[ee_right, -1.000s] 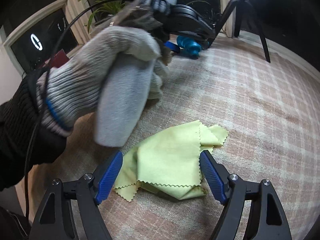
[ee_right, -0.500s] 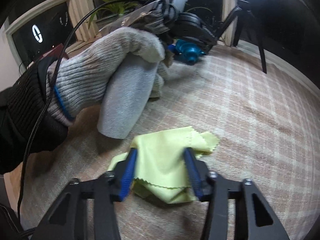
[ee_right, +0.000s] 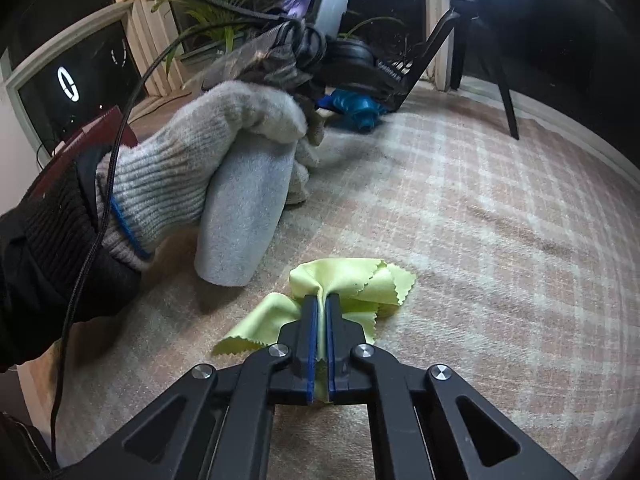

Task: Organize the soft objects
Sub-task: 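Close the right tool on the yellow cloth while the left tool grasps the blue funnel, then carry the cloth with the right tool and funnel with the left tool over the box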

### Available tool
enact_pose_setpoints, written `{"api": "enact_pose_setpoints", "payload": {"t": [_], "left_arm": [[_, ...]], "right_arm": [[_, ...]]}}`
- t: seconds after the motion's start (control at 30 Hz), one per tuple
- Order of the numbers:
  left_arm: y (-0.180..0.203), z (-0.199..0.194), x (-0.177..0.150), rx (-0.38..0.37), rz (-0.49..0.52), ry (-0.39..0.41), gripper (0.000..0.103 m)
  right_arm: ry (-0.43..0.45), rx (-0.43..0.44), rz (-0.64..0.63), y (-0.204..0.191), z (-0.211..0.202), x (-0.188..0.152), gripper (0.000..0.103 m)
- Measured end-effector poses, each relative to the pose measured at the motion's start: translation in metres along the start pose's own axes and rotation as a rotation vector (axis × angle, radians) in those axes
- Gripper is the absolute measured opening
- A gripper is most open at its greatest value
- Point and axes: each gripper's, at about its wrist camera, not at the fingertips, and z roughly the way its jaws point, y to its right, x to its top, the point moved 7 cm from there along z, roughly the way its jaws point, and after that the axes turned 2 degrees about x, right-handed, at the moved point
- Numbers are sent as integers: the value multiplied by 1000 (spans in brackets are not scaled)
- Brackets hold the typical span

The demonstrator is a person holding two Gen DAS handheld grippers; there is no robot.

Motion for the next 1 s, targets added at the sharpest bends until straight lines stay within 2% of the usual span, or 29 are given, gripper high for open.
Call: {"api": "enact_pose_setpoints", "payload": {"t": [0.67, 0.87, 1.0], "left_arm": [[-31, -40, -2, 33, 0, 126, 52], [-28, -75, -3, 22, 18, 174, 52], [-28, -120, -6, 3, 6, 237, 52]], "right_arm": [[105, -30, 19, 15, -35, 24, 3], [154, -22, 5, 6, -54, 35, 3], [194, -6, -19, -5, -73, 45, 3]]}}
